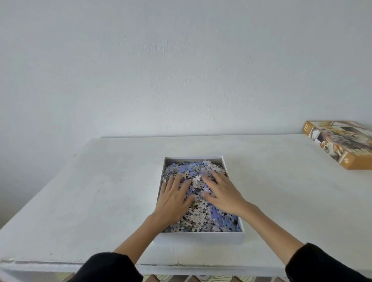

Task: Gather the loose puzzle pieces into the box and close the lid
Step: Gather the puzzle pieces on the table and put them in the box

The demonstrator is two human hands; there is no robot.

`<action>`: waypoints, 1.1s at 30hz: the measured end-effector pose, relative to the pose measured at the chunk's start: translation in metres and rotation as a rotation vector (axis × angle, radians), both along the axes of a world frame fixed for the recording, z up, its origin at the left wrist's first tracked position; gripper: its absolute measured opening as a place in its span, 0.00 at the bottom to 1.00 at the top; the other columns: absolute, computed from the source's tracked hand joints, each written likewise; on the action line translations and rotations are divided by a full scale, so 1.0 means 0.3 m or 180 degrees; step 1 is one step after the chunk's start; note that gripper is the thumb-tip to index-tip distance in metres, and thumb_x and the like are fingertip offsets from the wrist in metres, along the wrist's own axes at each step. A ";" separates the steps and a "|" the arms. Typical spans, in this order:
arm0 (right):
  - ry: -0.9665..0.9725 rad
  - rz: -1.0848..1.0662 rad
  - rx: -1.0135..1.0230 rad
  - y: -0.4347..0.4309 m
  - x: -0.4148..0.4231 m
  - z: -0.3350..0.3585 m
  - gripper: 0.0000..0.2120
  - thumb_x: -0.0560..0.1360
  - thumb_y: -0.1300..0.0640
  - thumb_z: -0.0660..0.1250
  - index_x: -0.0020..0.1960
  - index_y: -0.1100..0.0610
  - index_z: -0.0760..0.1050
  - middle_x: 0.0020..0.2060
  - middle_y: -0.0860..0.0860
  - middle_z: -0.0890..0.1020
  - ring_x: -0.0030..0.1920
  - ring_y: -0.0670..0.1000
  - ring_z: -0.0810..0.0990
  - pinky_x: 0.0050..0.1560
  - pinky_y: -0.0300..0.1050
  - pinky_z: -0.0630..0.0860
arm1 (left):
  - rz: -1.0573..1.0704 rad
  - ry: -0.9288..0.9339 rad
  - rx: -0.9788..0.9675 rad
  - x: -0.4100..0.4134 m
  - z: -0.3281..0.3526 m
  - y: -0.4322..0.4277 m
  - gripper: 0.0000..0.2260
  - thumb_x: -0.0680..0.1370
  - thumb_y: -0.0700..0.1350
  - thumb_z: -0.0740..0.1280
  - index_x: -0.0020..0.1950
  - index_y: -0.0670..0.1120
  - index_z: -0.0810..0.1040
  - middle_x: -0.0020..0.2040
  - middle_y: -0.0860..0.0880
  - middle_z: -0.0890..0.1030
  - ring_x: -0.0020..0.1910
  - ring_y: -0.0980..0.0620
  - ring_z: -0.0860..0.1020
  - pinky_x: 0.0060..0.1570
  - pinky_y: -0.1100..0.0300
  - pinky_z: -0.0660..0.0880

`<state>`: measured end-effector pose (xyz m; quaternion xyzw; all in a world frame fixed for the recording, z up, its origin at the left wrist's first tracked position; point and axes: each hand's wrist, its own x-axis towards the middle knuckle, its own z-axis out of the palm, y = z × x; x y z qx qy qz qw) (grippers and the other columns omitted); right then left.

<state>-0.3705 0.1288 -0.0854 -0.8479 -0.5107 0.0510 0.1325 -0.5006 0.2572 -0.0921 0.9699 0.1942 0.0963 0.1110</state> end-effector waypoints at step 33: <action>0.0273 -0.0458 0.0762 -0.022 -0.136 0.103 0.20 0.78 0.50 0.60 0.69 0.50 0.67 0.71 0.50 0.64 0.71 0.50 0.61 0.67 0.44 0.61 | -0.0910 0.1440 -0.0303 -0.035 0.161 0.064 0.27 0.81 0.56 0.51 0.77 0.51 0.46 0.77 0.42 0.43 0.76 0.42 0.43 0.73 0.44 0.43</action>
